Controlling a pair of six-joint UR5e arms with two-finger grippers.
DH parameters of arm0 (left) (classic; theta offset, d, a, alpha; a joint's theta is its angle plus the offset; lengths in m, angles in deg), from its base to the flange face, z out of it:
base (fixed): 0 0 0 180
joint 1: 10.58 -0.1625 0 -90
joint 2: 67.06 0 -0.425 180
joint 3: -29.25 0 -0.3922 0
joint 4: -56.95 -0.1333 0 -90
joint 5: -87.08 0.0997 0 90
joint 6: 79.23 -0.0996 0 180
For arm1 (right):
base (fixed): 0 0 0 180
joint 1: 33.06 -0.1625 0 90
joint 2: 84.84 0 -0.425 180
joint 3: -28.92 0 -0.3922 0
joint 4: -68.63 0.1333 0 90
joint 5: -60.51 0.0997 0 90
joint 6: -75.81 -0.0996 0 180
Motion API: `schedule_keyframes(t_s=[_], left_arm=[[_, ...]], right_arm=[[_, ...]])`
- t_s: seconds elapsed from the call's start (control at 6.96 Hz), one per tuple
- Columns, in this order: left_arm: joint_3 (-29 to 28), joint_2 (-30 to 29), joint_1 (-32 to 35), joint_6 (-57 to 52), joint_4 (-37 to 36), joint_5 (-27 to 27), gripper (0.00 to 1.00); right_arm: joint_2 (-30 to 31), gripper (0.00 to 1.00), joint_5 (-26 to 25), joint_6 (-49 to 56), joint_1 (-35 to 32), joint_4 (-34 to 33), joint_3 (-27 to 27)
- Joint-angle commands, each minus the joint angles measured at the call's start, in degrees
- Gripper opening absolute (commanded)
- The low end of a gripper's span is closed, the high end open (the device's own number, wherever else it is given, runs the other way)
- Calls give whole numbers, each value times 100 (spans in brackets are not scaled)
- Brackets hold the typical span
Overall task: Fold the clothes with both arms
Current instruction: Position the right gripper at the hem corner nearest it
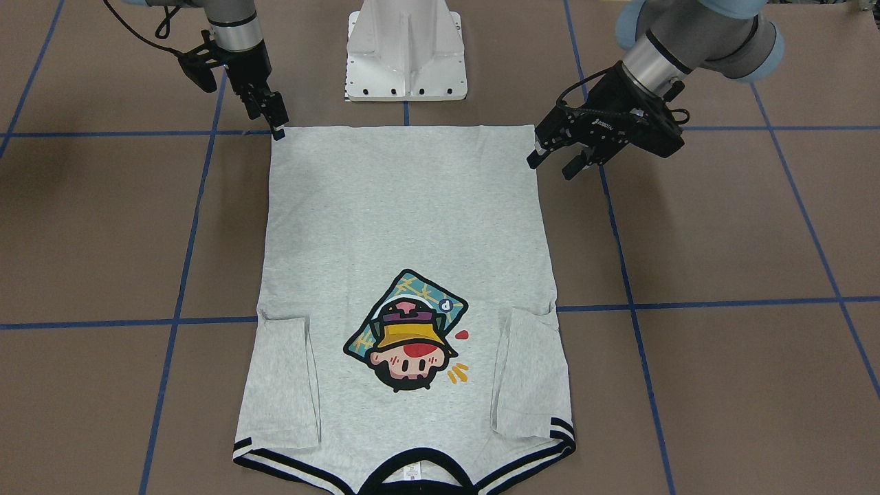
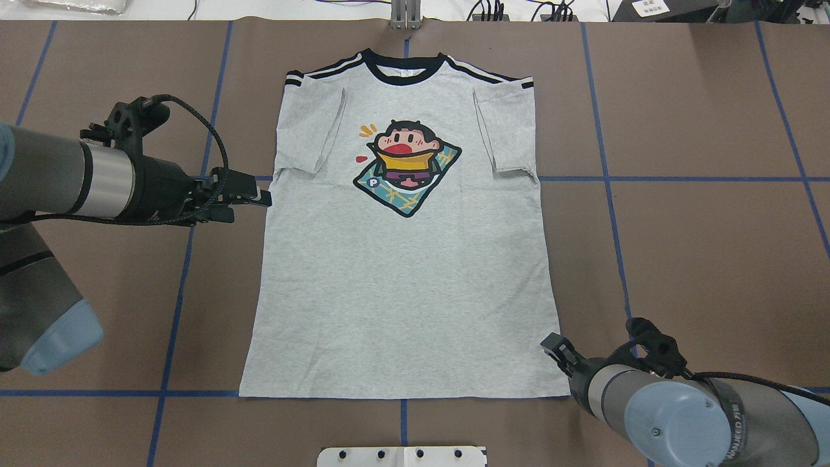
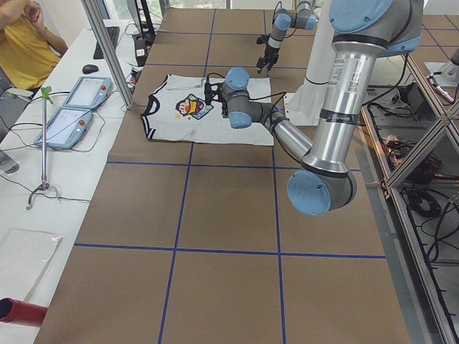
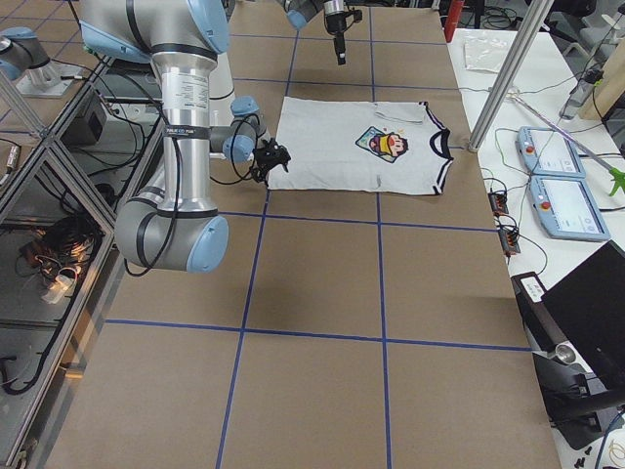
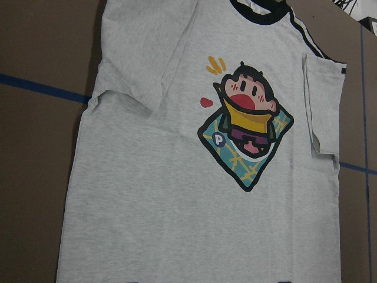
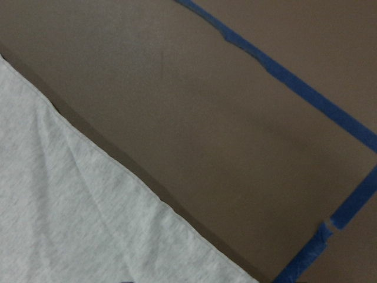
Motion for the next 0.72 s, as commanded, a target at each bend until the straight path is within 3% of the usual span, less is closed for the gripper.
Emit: schedule_keyframes(t_s=[0.0, 0.57], left_arm=[[26, 13, 0, 0, 0, 0, 84], [27, -5, 0, 0, 0, 0, 86]], right_arm=[[-169, 93, -7, -61, 84, -57, -165], [-221, 91, 2, -61, 216, -198, -244]])
